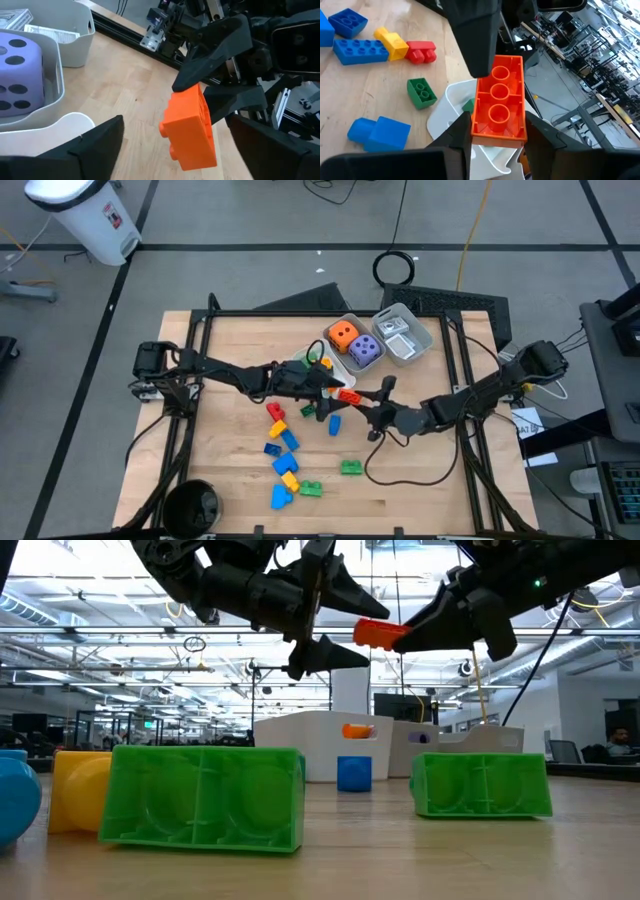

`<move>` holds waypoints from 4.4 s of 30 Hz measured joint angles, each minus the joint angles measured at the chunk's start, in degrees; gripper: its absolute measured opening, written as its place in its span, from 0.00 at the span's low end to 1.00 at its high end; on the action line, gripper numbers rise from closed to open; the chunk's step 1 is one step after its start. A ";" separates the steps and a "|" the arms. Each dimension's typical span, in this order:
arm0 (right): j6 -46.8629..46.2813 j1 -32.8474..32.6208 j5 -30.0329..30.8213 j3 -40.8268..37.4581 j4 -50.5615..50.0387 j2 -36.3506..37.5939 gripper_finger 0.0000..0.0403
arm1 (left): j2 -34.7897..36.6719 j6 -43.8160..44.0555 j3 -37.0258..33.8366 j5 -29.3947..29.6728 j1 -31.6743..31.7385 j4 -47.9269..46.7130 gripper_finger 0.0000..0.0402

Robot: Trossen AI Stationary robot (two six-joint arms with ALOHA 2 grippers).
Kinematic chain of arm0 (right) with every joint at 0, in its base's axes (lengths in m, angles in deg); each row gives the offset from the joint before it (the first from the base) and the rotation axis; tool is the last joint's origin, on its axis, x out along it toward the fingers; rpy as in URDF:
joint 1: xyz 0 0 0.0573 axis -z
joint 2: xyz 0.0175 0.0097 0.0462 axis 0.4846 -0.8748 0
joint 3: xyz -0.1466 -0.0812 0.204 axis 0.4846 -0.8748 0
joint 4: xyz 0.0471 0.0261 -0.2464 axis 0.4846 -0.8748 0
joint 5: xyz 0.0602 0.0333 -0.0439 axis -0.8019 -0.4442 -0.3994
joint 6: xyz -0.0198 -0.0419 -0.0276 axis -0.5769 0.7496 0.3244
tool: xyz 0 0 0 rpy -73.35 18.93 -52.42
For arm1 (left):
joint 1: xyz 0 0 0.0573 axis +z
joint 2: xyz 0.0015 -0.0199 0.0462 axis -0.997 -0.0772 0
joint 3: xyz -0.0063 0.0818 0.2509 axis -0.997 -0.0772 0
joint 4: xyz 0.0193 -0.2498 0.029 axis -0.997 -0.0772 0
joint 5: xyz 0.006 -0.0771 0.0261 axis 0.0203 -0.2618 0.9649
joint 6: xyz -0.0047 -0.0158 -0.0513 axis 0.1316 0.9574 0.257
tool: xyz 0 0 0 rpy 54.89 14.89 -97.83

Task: Pick & Place Toys
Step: Put the orange game piece into the white bin, then put the green game piece into the white bin

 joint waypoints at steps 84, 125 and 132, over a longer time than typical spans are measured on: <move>-40.30 -12.27 -29.02 0.02 6.07 -18.22 0.78 | 2.82 -2.07 0.04 11.68 -6.37 -6.85 0.70; -13.49 -11.47 1.26 0.02 -9.24 -3.83 0.32 | 1.24 11.26 0.04 20.34 -13.69 -3.89 0.70; -5.82 -11.08 3.13 0.04 -2.15 -5.56 0.32 | -5.48 13.78 0.02 22.06 -14.48 5.22 0.70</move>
